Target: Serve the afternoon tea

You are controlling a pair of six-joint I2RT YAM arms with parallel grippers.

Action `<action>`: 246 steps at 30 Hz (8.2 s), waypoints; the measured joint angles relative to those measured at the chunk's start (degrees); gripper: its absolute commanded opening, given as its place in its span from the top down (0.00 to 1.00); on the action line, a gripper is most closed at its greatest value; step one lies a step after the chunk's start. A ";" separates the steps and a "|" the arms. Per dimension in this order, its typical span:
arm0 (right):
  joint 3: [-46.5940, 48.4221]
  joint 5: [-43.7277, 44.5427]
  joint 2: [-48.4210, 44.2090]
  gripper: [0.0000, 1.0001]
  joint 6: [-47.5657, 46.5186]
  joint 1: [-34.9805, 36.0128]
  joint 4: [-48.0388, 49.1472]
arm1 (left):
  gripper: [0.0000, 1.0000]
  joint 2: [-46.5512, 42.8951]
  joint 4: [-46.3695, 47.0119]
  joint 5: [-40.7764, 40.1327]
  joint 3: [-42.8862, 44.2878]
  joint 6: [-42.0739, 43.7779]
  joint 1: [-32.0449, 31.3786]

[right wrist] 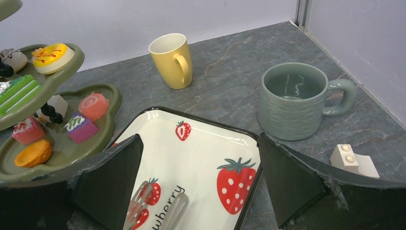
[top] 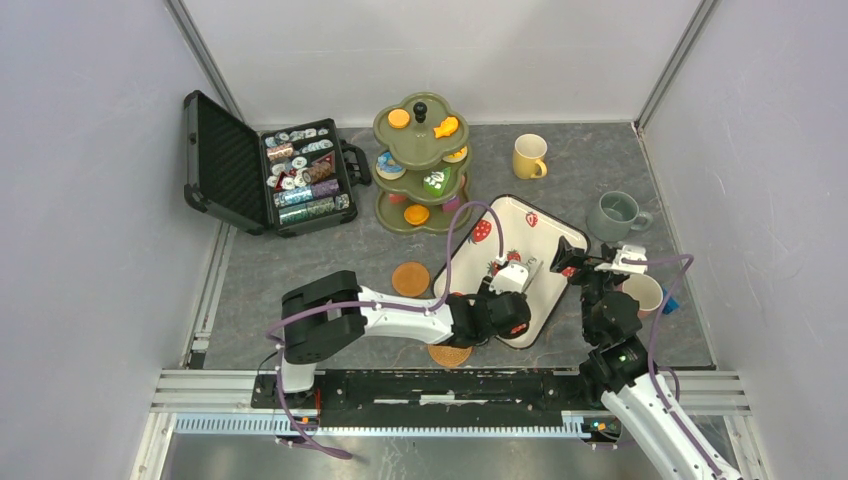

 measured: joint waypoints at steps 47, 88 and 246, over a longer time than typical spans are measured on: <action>35.69 -20.39 55.76 0.05 -4.39 9.16 -22.38 | 0.00 -53.31 -9.73 1.66 -6.93 25.70 17.46; 47.71 3.67 85.99 0.11 4.83 36.76 -17.11 | 0.00 -64.17 0.50 -16.15 -13.77 32.39 17.77; 107.06 -14.45 112.34 0.20 -29.62 -13.86 -37.77 | 0.00 -64.15 1.86 -17.29 -15.80 32.35 17.77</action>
